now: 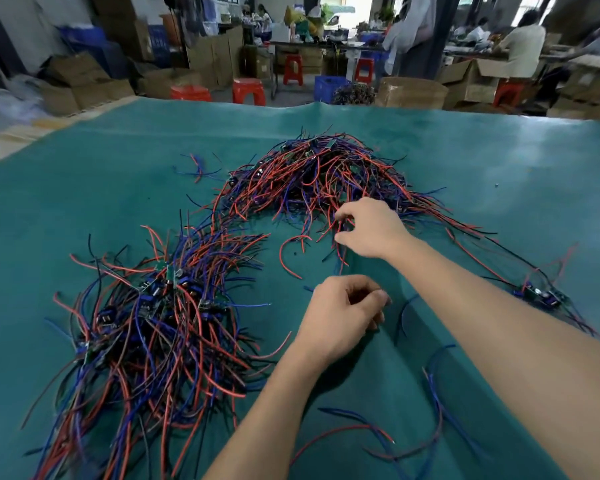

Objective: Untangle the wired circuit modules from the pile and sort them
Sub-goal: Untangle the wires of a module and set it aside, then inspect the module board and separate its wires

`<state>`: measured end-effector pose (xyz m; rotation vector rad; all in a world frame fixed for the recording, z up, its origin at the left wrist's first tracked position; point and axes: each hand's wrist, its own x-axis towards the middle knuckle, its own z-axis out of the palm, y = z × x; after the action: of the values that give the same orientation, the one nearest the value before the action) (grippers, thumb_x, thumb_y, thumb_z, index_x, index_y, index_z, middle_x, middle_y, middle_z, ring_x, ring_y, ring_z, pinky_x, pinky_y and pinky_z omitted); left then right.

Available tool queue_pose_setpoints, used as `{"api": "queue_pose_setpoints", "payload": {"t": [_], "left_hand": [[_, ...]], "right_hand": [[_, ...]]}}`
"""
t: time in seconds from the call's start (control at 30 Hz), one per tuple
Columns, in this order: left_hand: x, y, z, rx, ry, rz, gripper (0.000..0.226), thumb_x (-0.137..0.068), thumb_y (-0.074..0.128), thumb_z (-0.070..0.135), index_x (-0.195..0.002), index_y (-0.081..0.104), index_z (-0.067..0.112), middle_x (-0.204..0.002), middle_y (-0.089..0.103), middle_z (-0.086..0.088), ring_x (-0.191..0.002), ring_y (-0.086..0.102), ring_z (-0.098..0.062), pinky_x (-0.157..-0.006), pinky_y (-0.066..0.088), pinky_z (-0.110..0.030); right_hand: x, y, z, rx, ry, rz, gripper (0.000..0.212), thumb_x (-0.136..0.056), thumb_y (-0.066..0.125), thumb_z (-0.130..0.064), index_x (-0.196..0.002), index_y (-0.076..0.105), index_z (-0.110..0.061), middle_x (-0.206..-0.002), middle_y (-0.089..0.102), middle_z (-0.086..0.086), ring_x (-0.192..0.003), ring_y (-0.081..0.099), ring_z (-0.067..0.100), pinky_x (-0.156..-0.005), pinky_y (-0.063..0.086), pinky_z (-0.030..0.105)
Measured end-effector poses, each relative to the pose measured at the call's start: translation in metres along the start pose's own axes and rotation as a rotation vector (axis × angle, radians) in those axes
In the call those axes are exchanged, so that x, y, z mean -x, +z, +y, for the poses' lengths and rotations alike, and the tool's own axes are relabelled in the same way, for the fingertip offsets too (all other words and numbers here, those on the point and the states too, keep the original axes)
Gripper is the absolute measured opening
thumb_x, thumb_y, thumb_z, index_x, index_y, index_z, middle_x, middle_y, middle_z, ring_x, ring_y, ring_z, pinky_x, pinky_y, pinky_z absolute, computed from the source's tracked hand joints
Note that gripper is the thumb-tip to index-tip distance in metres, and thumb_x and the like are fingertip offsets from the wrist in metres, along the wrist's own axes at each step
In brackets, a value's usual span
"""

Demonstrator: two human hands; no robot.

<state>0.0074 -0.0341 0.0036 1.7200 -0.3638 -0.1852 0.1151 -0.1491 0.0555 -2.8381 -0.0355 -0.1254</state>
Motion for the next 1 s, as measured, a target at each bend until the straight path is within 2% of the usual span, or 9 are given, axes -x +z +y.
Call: {"api": "queue_pose_setpoints", "payload": {"t": [0.1, 0.2, 0.3, 0.43, 0.57, 0.67, 0.77, 0.93, 1.0], "left_hand": [[0.0, 0.001, 0.001, 0.013, -0.021, 0.009, 0.015, -0.091, 0.06, 0.011, -0.082, 0.072, 0.009, -0.062, 0.066, 0.0, -0.053, 0.058, -0.011, -0.05, 0.044, -0.017], [0.0, 0.0, 0.001, 0.029, -0.02, 0.023, 0.017, -0.092, 0.059, 0.01, -0.082, 0.073, 0.009, -0.064, 0.066, -0.001, -0.053, 0.058, -0.011, -0.05, 0.044, -0.017], [0.001, 0.001, 0.0, 0.08, -0.022, 0.055, 0.017, -0.093, 0.059, 0.01, -0.082, 0.072, 0.011, -0.064, 0.066, -0.001, -0.052, 0.056, -0.012, -0.049, 0.043, -0.017], [-0.002, 0.001, -0.001, 0.196, -0.019, 0.163, 0.007, -0.085, 0.063, 0.016, -0.087, 0.069, 0.016, -0.069, 0.064, -0.002, -0.056, 0.054, -0.015, -0.049, 0.044, -0.023], [-0.003, 0.0, -0.002, 0.253, -0.021, 0.203, 0.008, -0.09, 0.061, 0.015, -0.096, 0.065, 0.016, -0.082, 0.066, -0.01, -0.058, 0.056, -0.014, -0.049, 0.046, -0.023], [-0.003, 0.002, 0.001, 0.265, -0.031, 0.183, 0.011, -0.101, 0.054, 0.016, -0.099, 0.064, 0.013, -0.086, 0.071, -0.013, -0.062, 0.06, -0.013, -0.049, 0.047, -0.023], [-0.002, 0.0, 0.003, 0.324, -0.048, 0.184, 0.025, -0.105, 0.047, 0.026, -0.093, 0.063, 0.011, -0.077, 0.07, -0.008, -0.059, 0.06, -0.015, -0.048, 0.047, -0.025], [-0.004, -0.004, -0.001, 0.179, -0.023, 0.224, 0.026, -0.104, 0.049, 0.019, -0.097, 0.07, 0.004, -0.089, 0.07, -0.024, -0.077, 0.061, -0.024, -0.075, 0.052, -0.044], [-0.003, -0.004, 0.0, 0.203, -0.023, 0.174, 0.03, -0.106, 0.044, 0.02, -0.098, 0.069, 0.003, -0.079, 0.067, -0.026, -0.066, 0.057, -0.022, -0.062, 0.048, -0.035]], "right_hand": [[0.004, 0.002, 0.014, -0.151, 0.029, 0.103, 0.018, -0.084, 0.077, -0.013, -0.1, 0.079, -0.022, -0.089, 0.074, 0.002, -0.097, 0.07, 0.027, -0.092, 0.054, 0.035], [0.009, 0.0, 0.02, -0.215, 0.067, 0.174, 0.017, -0.078, 0.076, -0.008, -0.08, 0.078, -0.025, -0.065, 0.063, -0.009, -0.087, 0.067, 0.027, -0.088, 0.054, 0.035], [0.015, -0.003, 0.032, -0.305, 0.158, 0.239, 0.017, -0.071, 0.08, -0.016, -0.073, 0.067, -0.027, -0.07, 0.066, -0.002, -0.089, 0.068, 0.03, -0.083, 0.055, 0.036], [0.032, -0.015, 0.062, -0.386, 0.298, 0.285, 0.022, -0.068, 0.079, -0.02, -0.088, 0.071, -0.022, -0.081, 0.074, 0.008, -0.08, 0.068, 0.027, -0.08, 0.057, 0.037], [0.074, -0.026, 0.077, -0.842, 0.351, 0.244, 0.008, -0.079, 0.068, -0.005, -0.08, 0.075, -0.004, -0.06, 0.067, 0.007, -0.051, 0.052, 0.014, -0.048, 0.041, 0.023], [0.11, -0.028, 0.062, -1.082, 0.299, 0.109, 0.017, -0.081, 0.061, 0.007, -0.082, 0.076, -0.001, -0.055, 0.06, -0.001, -0.045, 0.048, 0.008, -0.041, 0.033, 0.016], [0.132, -0.018, 0.032, -1.094, 0.166, -0.021, 0.019, -0.073, 0.066, 0.004, -0.079, 0.079, -0.008, -0.057, 0.063, 0.006, -0.046, 0.048, 0.011, -0.041, 0.033, 0.018], [0.144, 0.0, 0.011, -1.063, 0.006, -0.203, 0.023, -0.066, 0.073, -0.001, -0.079, 0.08, -0.018, -0.065, 0.067, 0.006, -0.053, 0.053, 0.011, -0.044, 0.036, 0.015], [0.14, 0.001, 0.019, -1.099, 0.007, -0.135, 0.021, -0.078, 0.077, 0.001, -0.077, 0.08, -0.019, -0.064, 0.07, 0.004, -0.05, 0.056, 0.008, -0.044, 0.037, 0.011]]}}
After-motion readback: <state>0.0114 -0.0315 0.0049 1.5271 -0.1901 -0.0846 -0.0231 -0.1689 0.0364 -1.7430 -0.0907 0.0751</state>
